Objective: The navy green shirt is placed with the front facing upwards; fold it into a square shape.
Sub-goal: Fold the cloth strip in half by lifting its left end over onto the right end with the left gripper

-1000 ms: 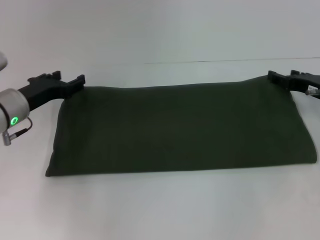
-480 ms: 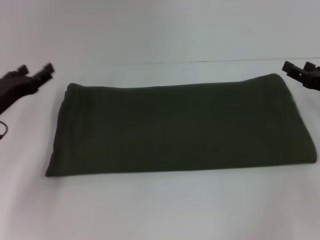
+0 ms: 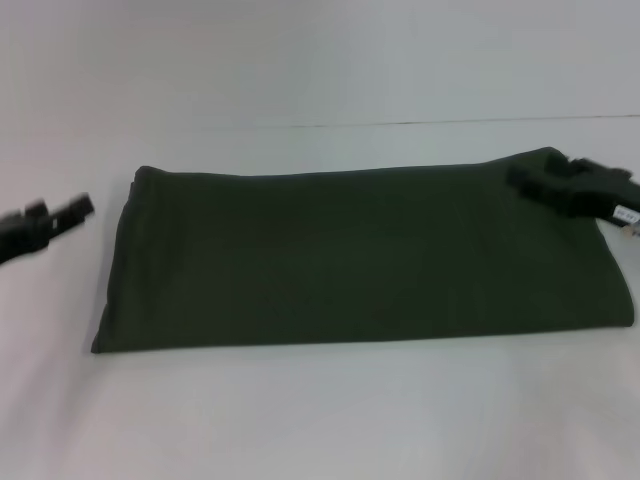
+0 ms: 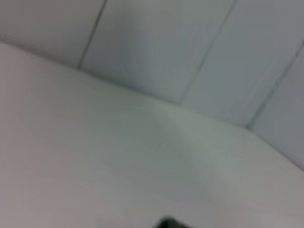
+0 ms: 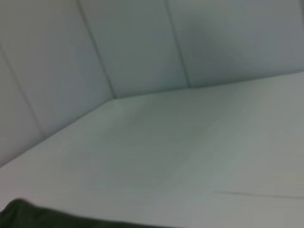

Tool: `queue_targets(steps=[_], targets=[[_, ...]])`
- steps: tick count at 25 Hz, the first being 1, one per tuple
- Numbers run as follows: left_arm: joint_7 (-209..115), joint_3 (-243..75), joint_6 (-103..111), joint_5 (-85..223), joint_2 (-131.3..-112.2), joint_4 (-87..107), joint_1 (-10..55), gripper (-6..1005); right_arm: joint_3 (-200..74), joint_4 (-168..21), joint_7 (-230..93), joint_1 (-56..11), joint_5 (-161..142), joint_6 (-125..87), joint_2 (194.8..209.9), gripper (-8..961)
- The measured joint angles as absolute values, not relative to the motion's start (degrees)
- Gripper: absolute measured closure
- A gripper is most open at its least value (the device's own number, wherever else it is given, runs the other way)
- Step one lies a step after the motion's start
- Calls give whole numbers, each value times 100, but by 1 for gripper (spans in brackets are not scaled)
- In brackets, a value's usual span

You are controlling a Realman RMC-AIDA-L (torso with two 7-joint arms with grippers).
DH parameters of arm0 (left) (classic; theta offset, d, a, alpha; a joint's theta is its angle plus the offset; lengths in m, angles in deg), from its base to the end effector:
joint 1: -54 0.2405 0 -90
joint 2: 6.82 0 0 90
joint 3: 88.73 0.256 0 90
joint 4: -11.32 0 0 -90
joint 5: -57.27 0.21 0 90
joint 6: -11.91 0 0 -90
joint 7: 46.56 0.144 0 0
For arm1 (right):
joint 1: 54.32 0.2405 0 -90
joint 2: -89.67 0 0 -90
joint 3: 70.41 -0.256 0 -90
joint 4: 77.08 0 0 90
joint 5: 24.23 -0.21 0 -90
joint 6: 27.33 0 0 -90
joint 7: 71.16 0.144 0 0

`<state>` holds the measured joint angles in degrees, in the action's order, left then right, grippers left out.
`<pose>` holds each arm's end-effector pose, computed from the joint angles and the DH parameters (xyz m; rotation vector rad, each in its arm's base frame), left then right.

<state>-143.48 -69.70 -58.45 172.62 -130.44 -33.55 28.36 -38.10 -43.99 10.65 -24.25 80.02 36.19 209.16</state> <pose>-0.3370 0.3413 0.0525 -1.9399 -1.1791 -0.7591 0.3090 0.3769 0.0253 -2.1217 0.9225 0.6940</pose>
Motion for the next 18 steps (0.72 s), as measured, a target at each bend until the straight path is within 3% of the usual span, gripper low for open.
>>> queue_targets(steps=[8, 18], targets=[[-16149, -6938, -7262, 18953, -12949, -4253, 2997, 195, -3421, -4404, 933, -2471, 7981, 3588, 20920, 178], [-16803, -6466, -6931, 19435, -12969, -4117, 2877, 204, -3412, -4443, 883, -2354, 7962, 3525, 20932, 187]])
